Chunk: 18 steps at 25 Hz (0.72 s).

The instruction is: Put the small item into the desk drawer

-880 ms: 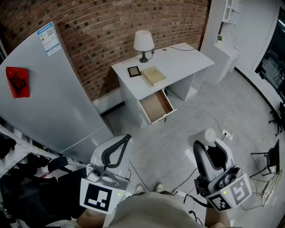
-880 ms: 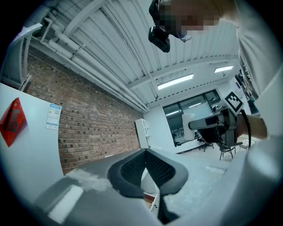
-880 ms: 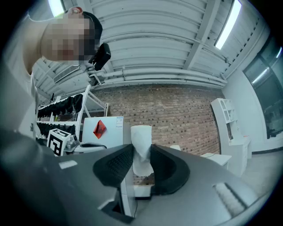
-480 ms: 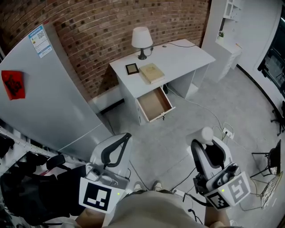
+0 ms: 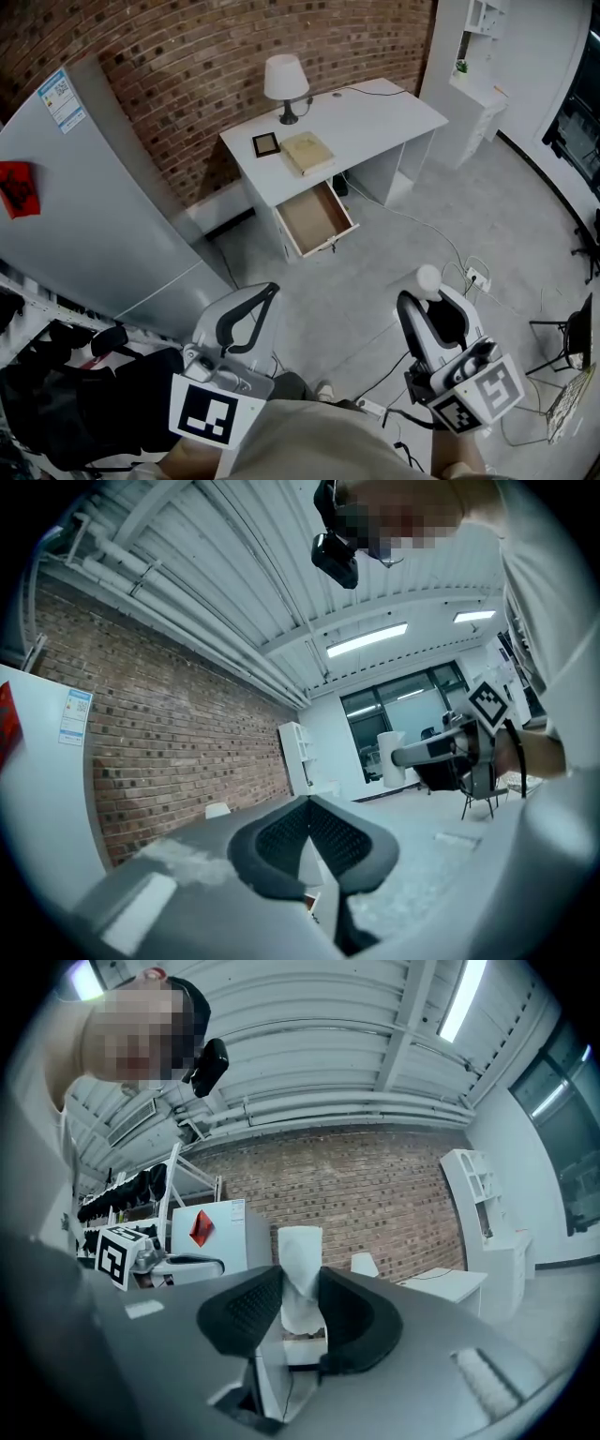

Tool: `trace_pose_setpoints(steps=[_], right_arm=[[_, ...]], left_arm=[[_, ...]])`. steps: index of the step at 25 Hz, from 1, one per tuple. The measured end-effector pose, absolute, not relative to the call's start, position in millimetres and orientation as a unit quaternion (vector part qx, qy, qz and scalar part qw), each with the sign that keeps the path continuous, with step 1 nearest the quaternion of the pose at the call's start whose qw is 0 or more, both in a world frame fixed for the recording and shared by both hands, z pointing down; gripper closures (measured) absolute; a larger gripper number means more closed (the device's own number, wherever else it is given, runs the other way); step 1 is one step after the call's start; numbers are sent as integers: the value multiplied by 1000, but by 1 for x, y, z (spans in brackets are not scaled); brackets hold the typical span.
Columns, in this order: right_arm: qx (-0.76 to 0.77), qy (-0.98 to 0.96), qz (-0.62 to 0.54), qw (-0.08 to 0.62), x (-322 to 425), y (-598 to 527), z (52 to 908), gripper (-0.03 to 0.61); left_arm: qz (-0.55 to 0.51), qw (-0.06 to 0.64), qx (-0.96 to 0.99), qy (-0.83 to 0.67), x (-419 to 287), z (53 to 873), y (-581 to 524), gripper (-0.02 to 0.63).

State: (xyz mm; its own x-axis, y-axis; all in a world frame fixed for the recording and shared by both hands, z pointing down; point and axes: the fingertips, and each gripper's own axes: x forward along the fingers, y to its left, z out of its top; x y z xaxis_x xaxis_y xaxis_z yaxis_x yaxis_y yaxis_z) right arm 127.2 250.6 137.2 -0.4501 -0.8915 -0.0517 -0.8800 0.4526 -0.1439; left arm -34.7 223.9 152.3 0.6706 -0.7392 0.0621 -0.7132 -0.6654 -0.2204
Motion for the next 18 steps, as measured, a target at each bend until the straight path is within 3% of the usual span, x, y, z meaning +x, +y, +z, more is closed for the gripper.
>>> trace_pose_setpoints(steps=[18], right_arm=[[-522, 848, -78, 38, 138, 164, 169, 452]], left_arm=[[-75, 57, -912, 400, -23, 180, 139, 612]])
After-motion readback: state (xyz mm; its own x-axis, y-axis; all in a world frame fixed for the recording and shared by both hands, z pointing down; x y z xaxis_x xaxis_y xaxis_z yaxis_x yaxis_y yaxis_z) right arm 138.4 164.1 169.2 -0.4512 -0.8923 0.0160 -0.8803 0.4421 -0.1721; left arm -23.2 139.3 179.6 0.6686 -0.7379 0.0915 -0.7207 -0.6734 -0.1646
